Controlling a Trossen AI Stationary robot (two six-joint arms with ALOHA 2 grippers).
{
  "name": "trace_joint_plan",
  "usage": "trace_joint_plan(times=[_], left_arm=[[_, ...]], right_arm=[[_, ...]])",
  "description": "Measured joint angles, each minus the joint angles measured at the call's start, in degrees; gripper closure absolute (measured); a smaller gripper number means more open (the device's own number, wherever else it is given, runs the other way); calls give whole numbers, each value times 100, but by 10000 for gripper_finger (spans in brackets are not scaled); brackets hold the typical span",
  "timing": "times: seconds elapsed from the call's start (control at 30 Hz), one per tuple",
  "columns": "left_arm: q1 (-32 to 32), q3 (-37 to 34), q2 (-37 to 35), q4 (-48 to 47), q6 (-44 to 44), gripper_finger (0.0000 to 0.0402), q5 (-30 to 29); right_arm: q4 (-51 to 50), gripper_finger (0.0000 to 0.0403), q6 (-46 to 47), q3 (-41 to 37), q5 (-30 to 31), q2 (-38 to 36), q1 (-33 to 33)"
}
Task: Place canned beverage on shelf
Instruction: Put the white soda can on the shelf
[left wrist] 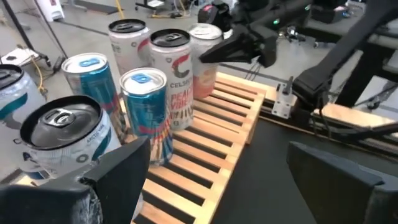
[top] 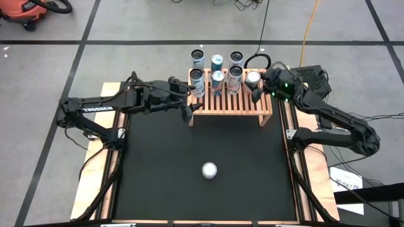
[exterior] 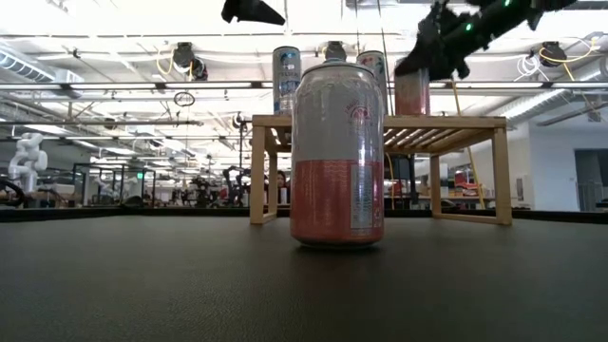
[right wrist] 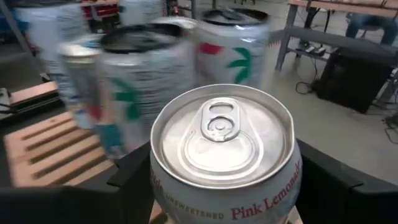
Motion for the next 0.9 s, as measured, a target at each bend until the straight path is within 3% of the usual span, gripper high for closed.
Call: trace_joint_plan(times=[0.23, 0.43, 0.9], left_arm=[[97, 0, 0, -5, -89, 27, -17], [101, 0, 0, -198, -84, 27, -194], [507, -2, 2, -198, -84, 27, -195]], right_arm=[[481, 128, -247, 9, -1558, 692, -1330], [1102, 128, -65, 9, -2283, 1093, -1914], [1491, 114, 37, 20, -2668, 1415, -2230]])
